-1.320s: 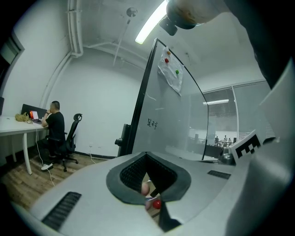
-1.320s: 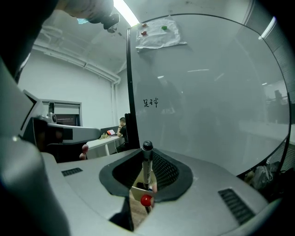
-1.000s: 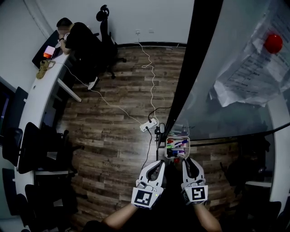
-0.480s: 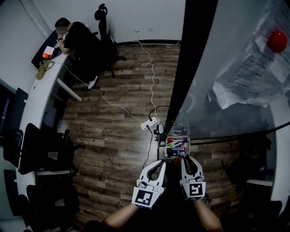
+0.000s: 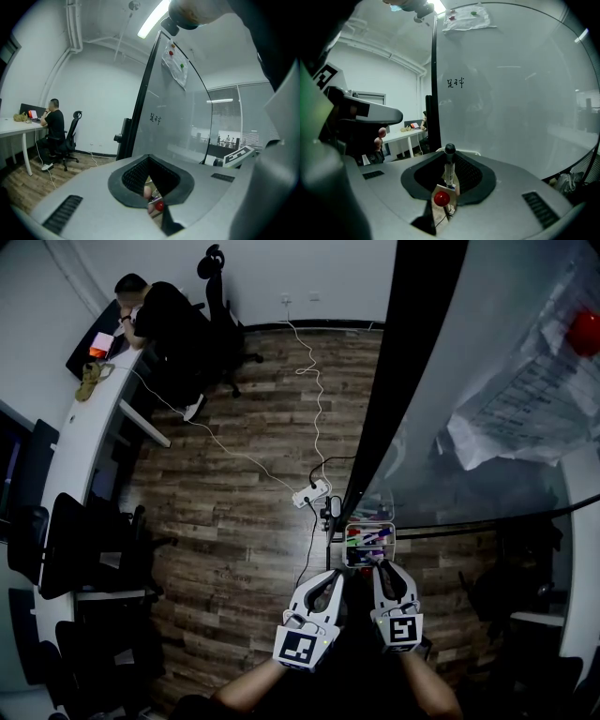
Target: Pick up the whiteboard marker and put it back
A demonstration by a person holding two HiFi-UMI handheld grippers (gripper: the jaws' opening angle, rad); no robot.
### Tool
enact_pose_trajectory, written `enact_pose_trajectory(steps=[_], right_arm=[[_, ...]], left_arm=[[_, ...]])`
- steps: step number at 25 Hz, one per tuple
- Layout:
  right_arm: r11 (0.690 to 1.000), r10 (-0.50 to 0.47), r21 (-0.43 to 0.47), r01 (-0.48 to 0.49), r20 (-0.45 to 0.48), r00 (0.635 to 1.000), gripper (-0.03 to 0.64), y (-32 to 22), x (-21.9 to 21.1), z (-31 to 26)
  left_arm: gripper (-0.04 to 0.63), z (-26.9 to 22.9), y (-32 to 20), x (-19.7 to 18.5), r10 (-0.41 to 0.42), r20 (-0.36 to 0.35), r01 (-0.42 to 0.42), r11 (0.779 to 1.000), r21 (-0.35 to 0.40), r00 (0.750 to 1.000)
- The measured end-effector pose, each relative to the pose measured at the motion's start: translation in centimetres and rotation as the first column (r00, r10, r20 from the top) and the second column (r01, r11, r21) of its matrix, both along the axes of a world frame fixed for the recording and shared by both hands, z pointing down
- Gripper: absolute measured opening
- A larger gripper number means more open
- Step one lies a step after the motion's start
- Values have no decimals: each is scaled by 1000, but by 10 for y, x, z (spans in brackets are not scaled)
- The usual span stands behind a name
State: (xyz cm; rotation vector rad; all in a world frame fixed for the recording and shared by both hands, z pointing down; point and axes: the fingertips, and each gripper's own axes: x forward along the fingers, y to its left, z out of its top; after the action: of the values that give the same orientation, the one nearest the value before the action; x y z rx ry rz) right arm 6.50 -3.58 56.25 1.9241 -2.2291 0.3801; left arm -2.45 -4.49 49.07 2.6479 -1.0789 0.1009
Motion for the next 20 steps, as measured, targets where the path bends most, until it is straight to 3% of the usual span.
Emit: enact_pose_trajectory(steps=[20], right_arm=[[995,-80,46,84,-85,993,78,-2,-32,-6]], left_arm=[[8,0,2,-16,-11,9,11,1000,9,1000]])
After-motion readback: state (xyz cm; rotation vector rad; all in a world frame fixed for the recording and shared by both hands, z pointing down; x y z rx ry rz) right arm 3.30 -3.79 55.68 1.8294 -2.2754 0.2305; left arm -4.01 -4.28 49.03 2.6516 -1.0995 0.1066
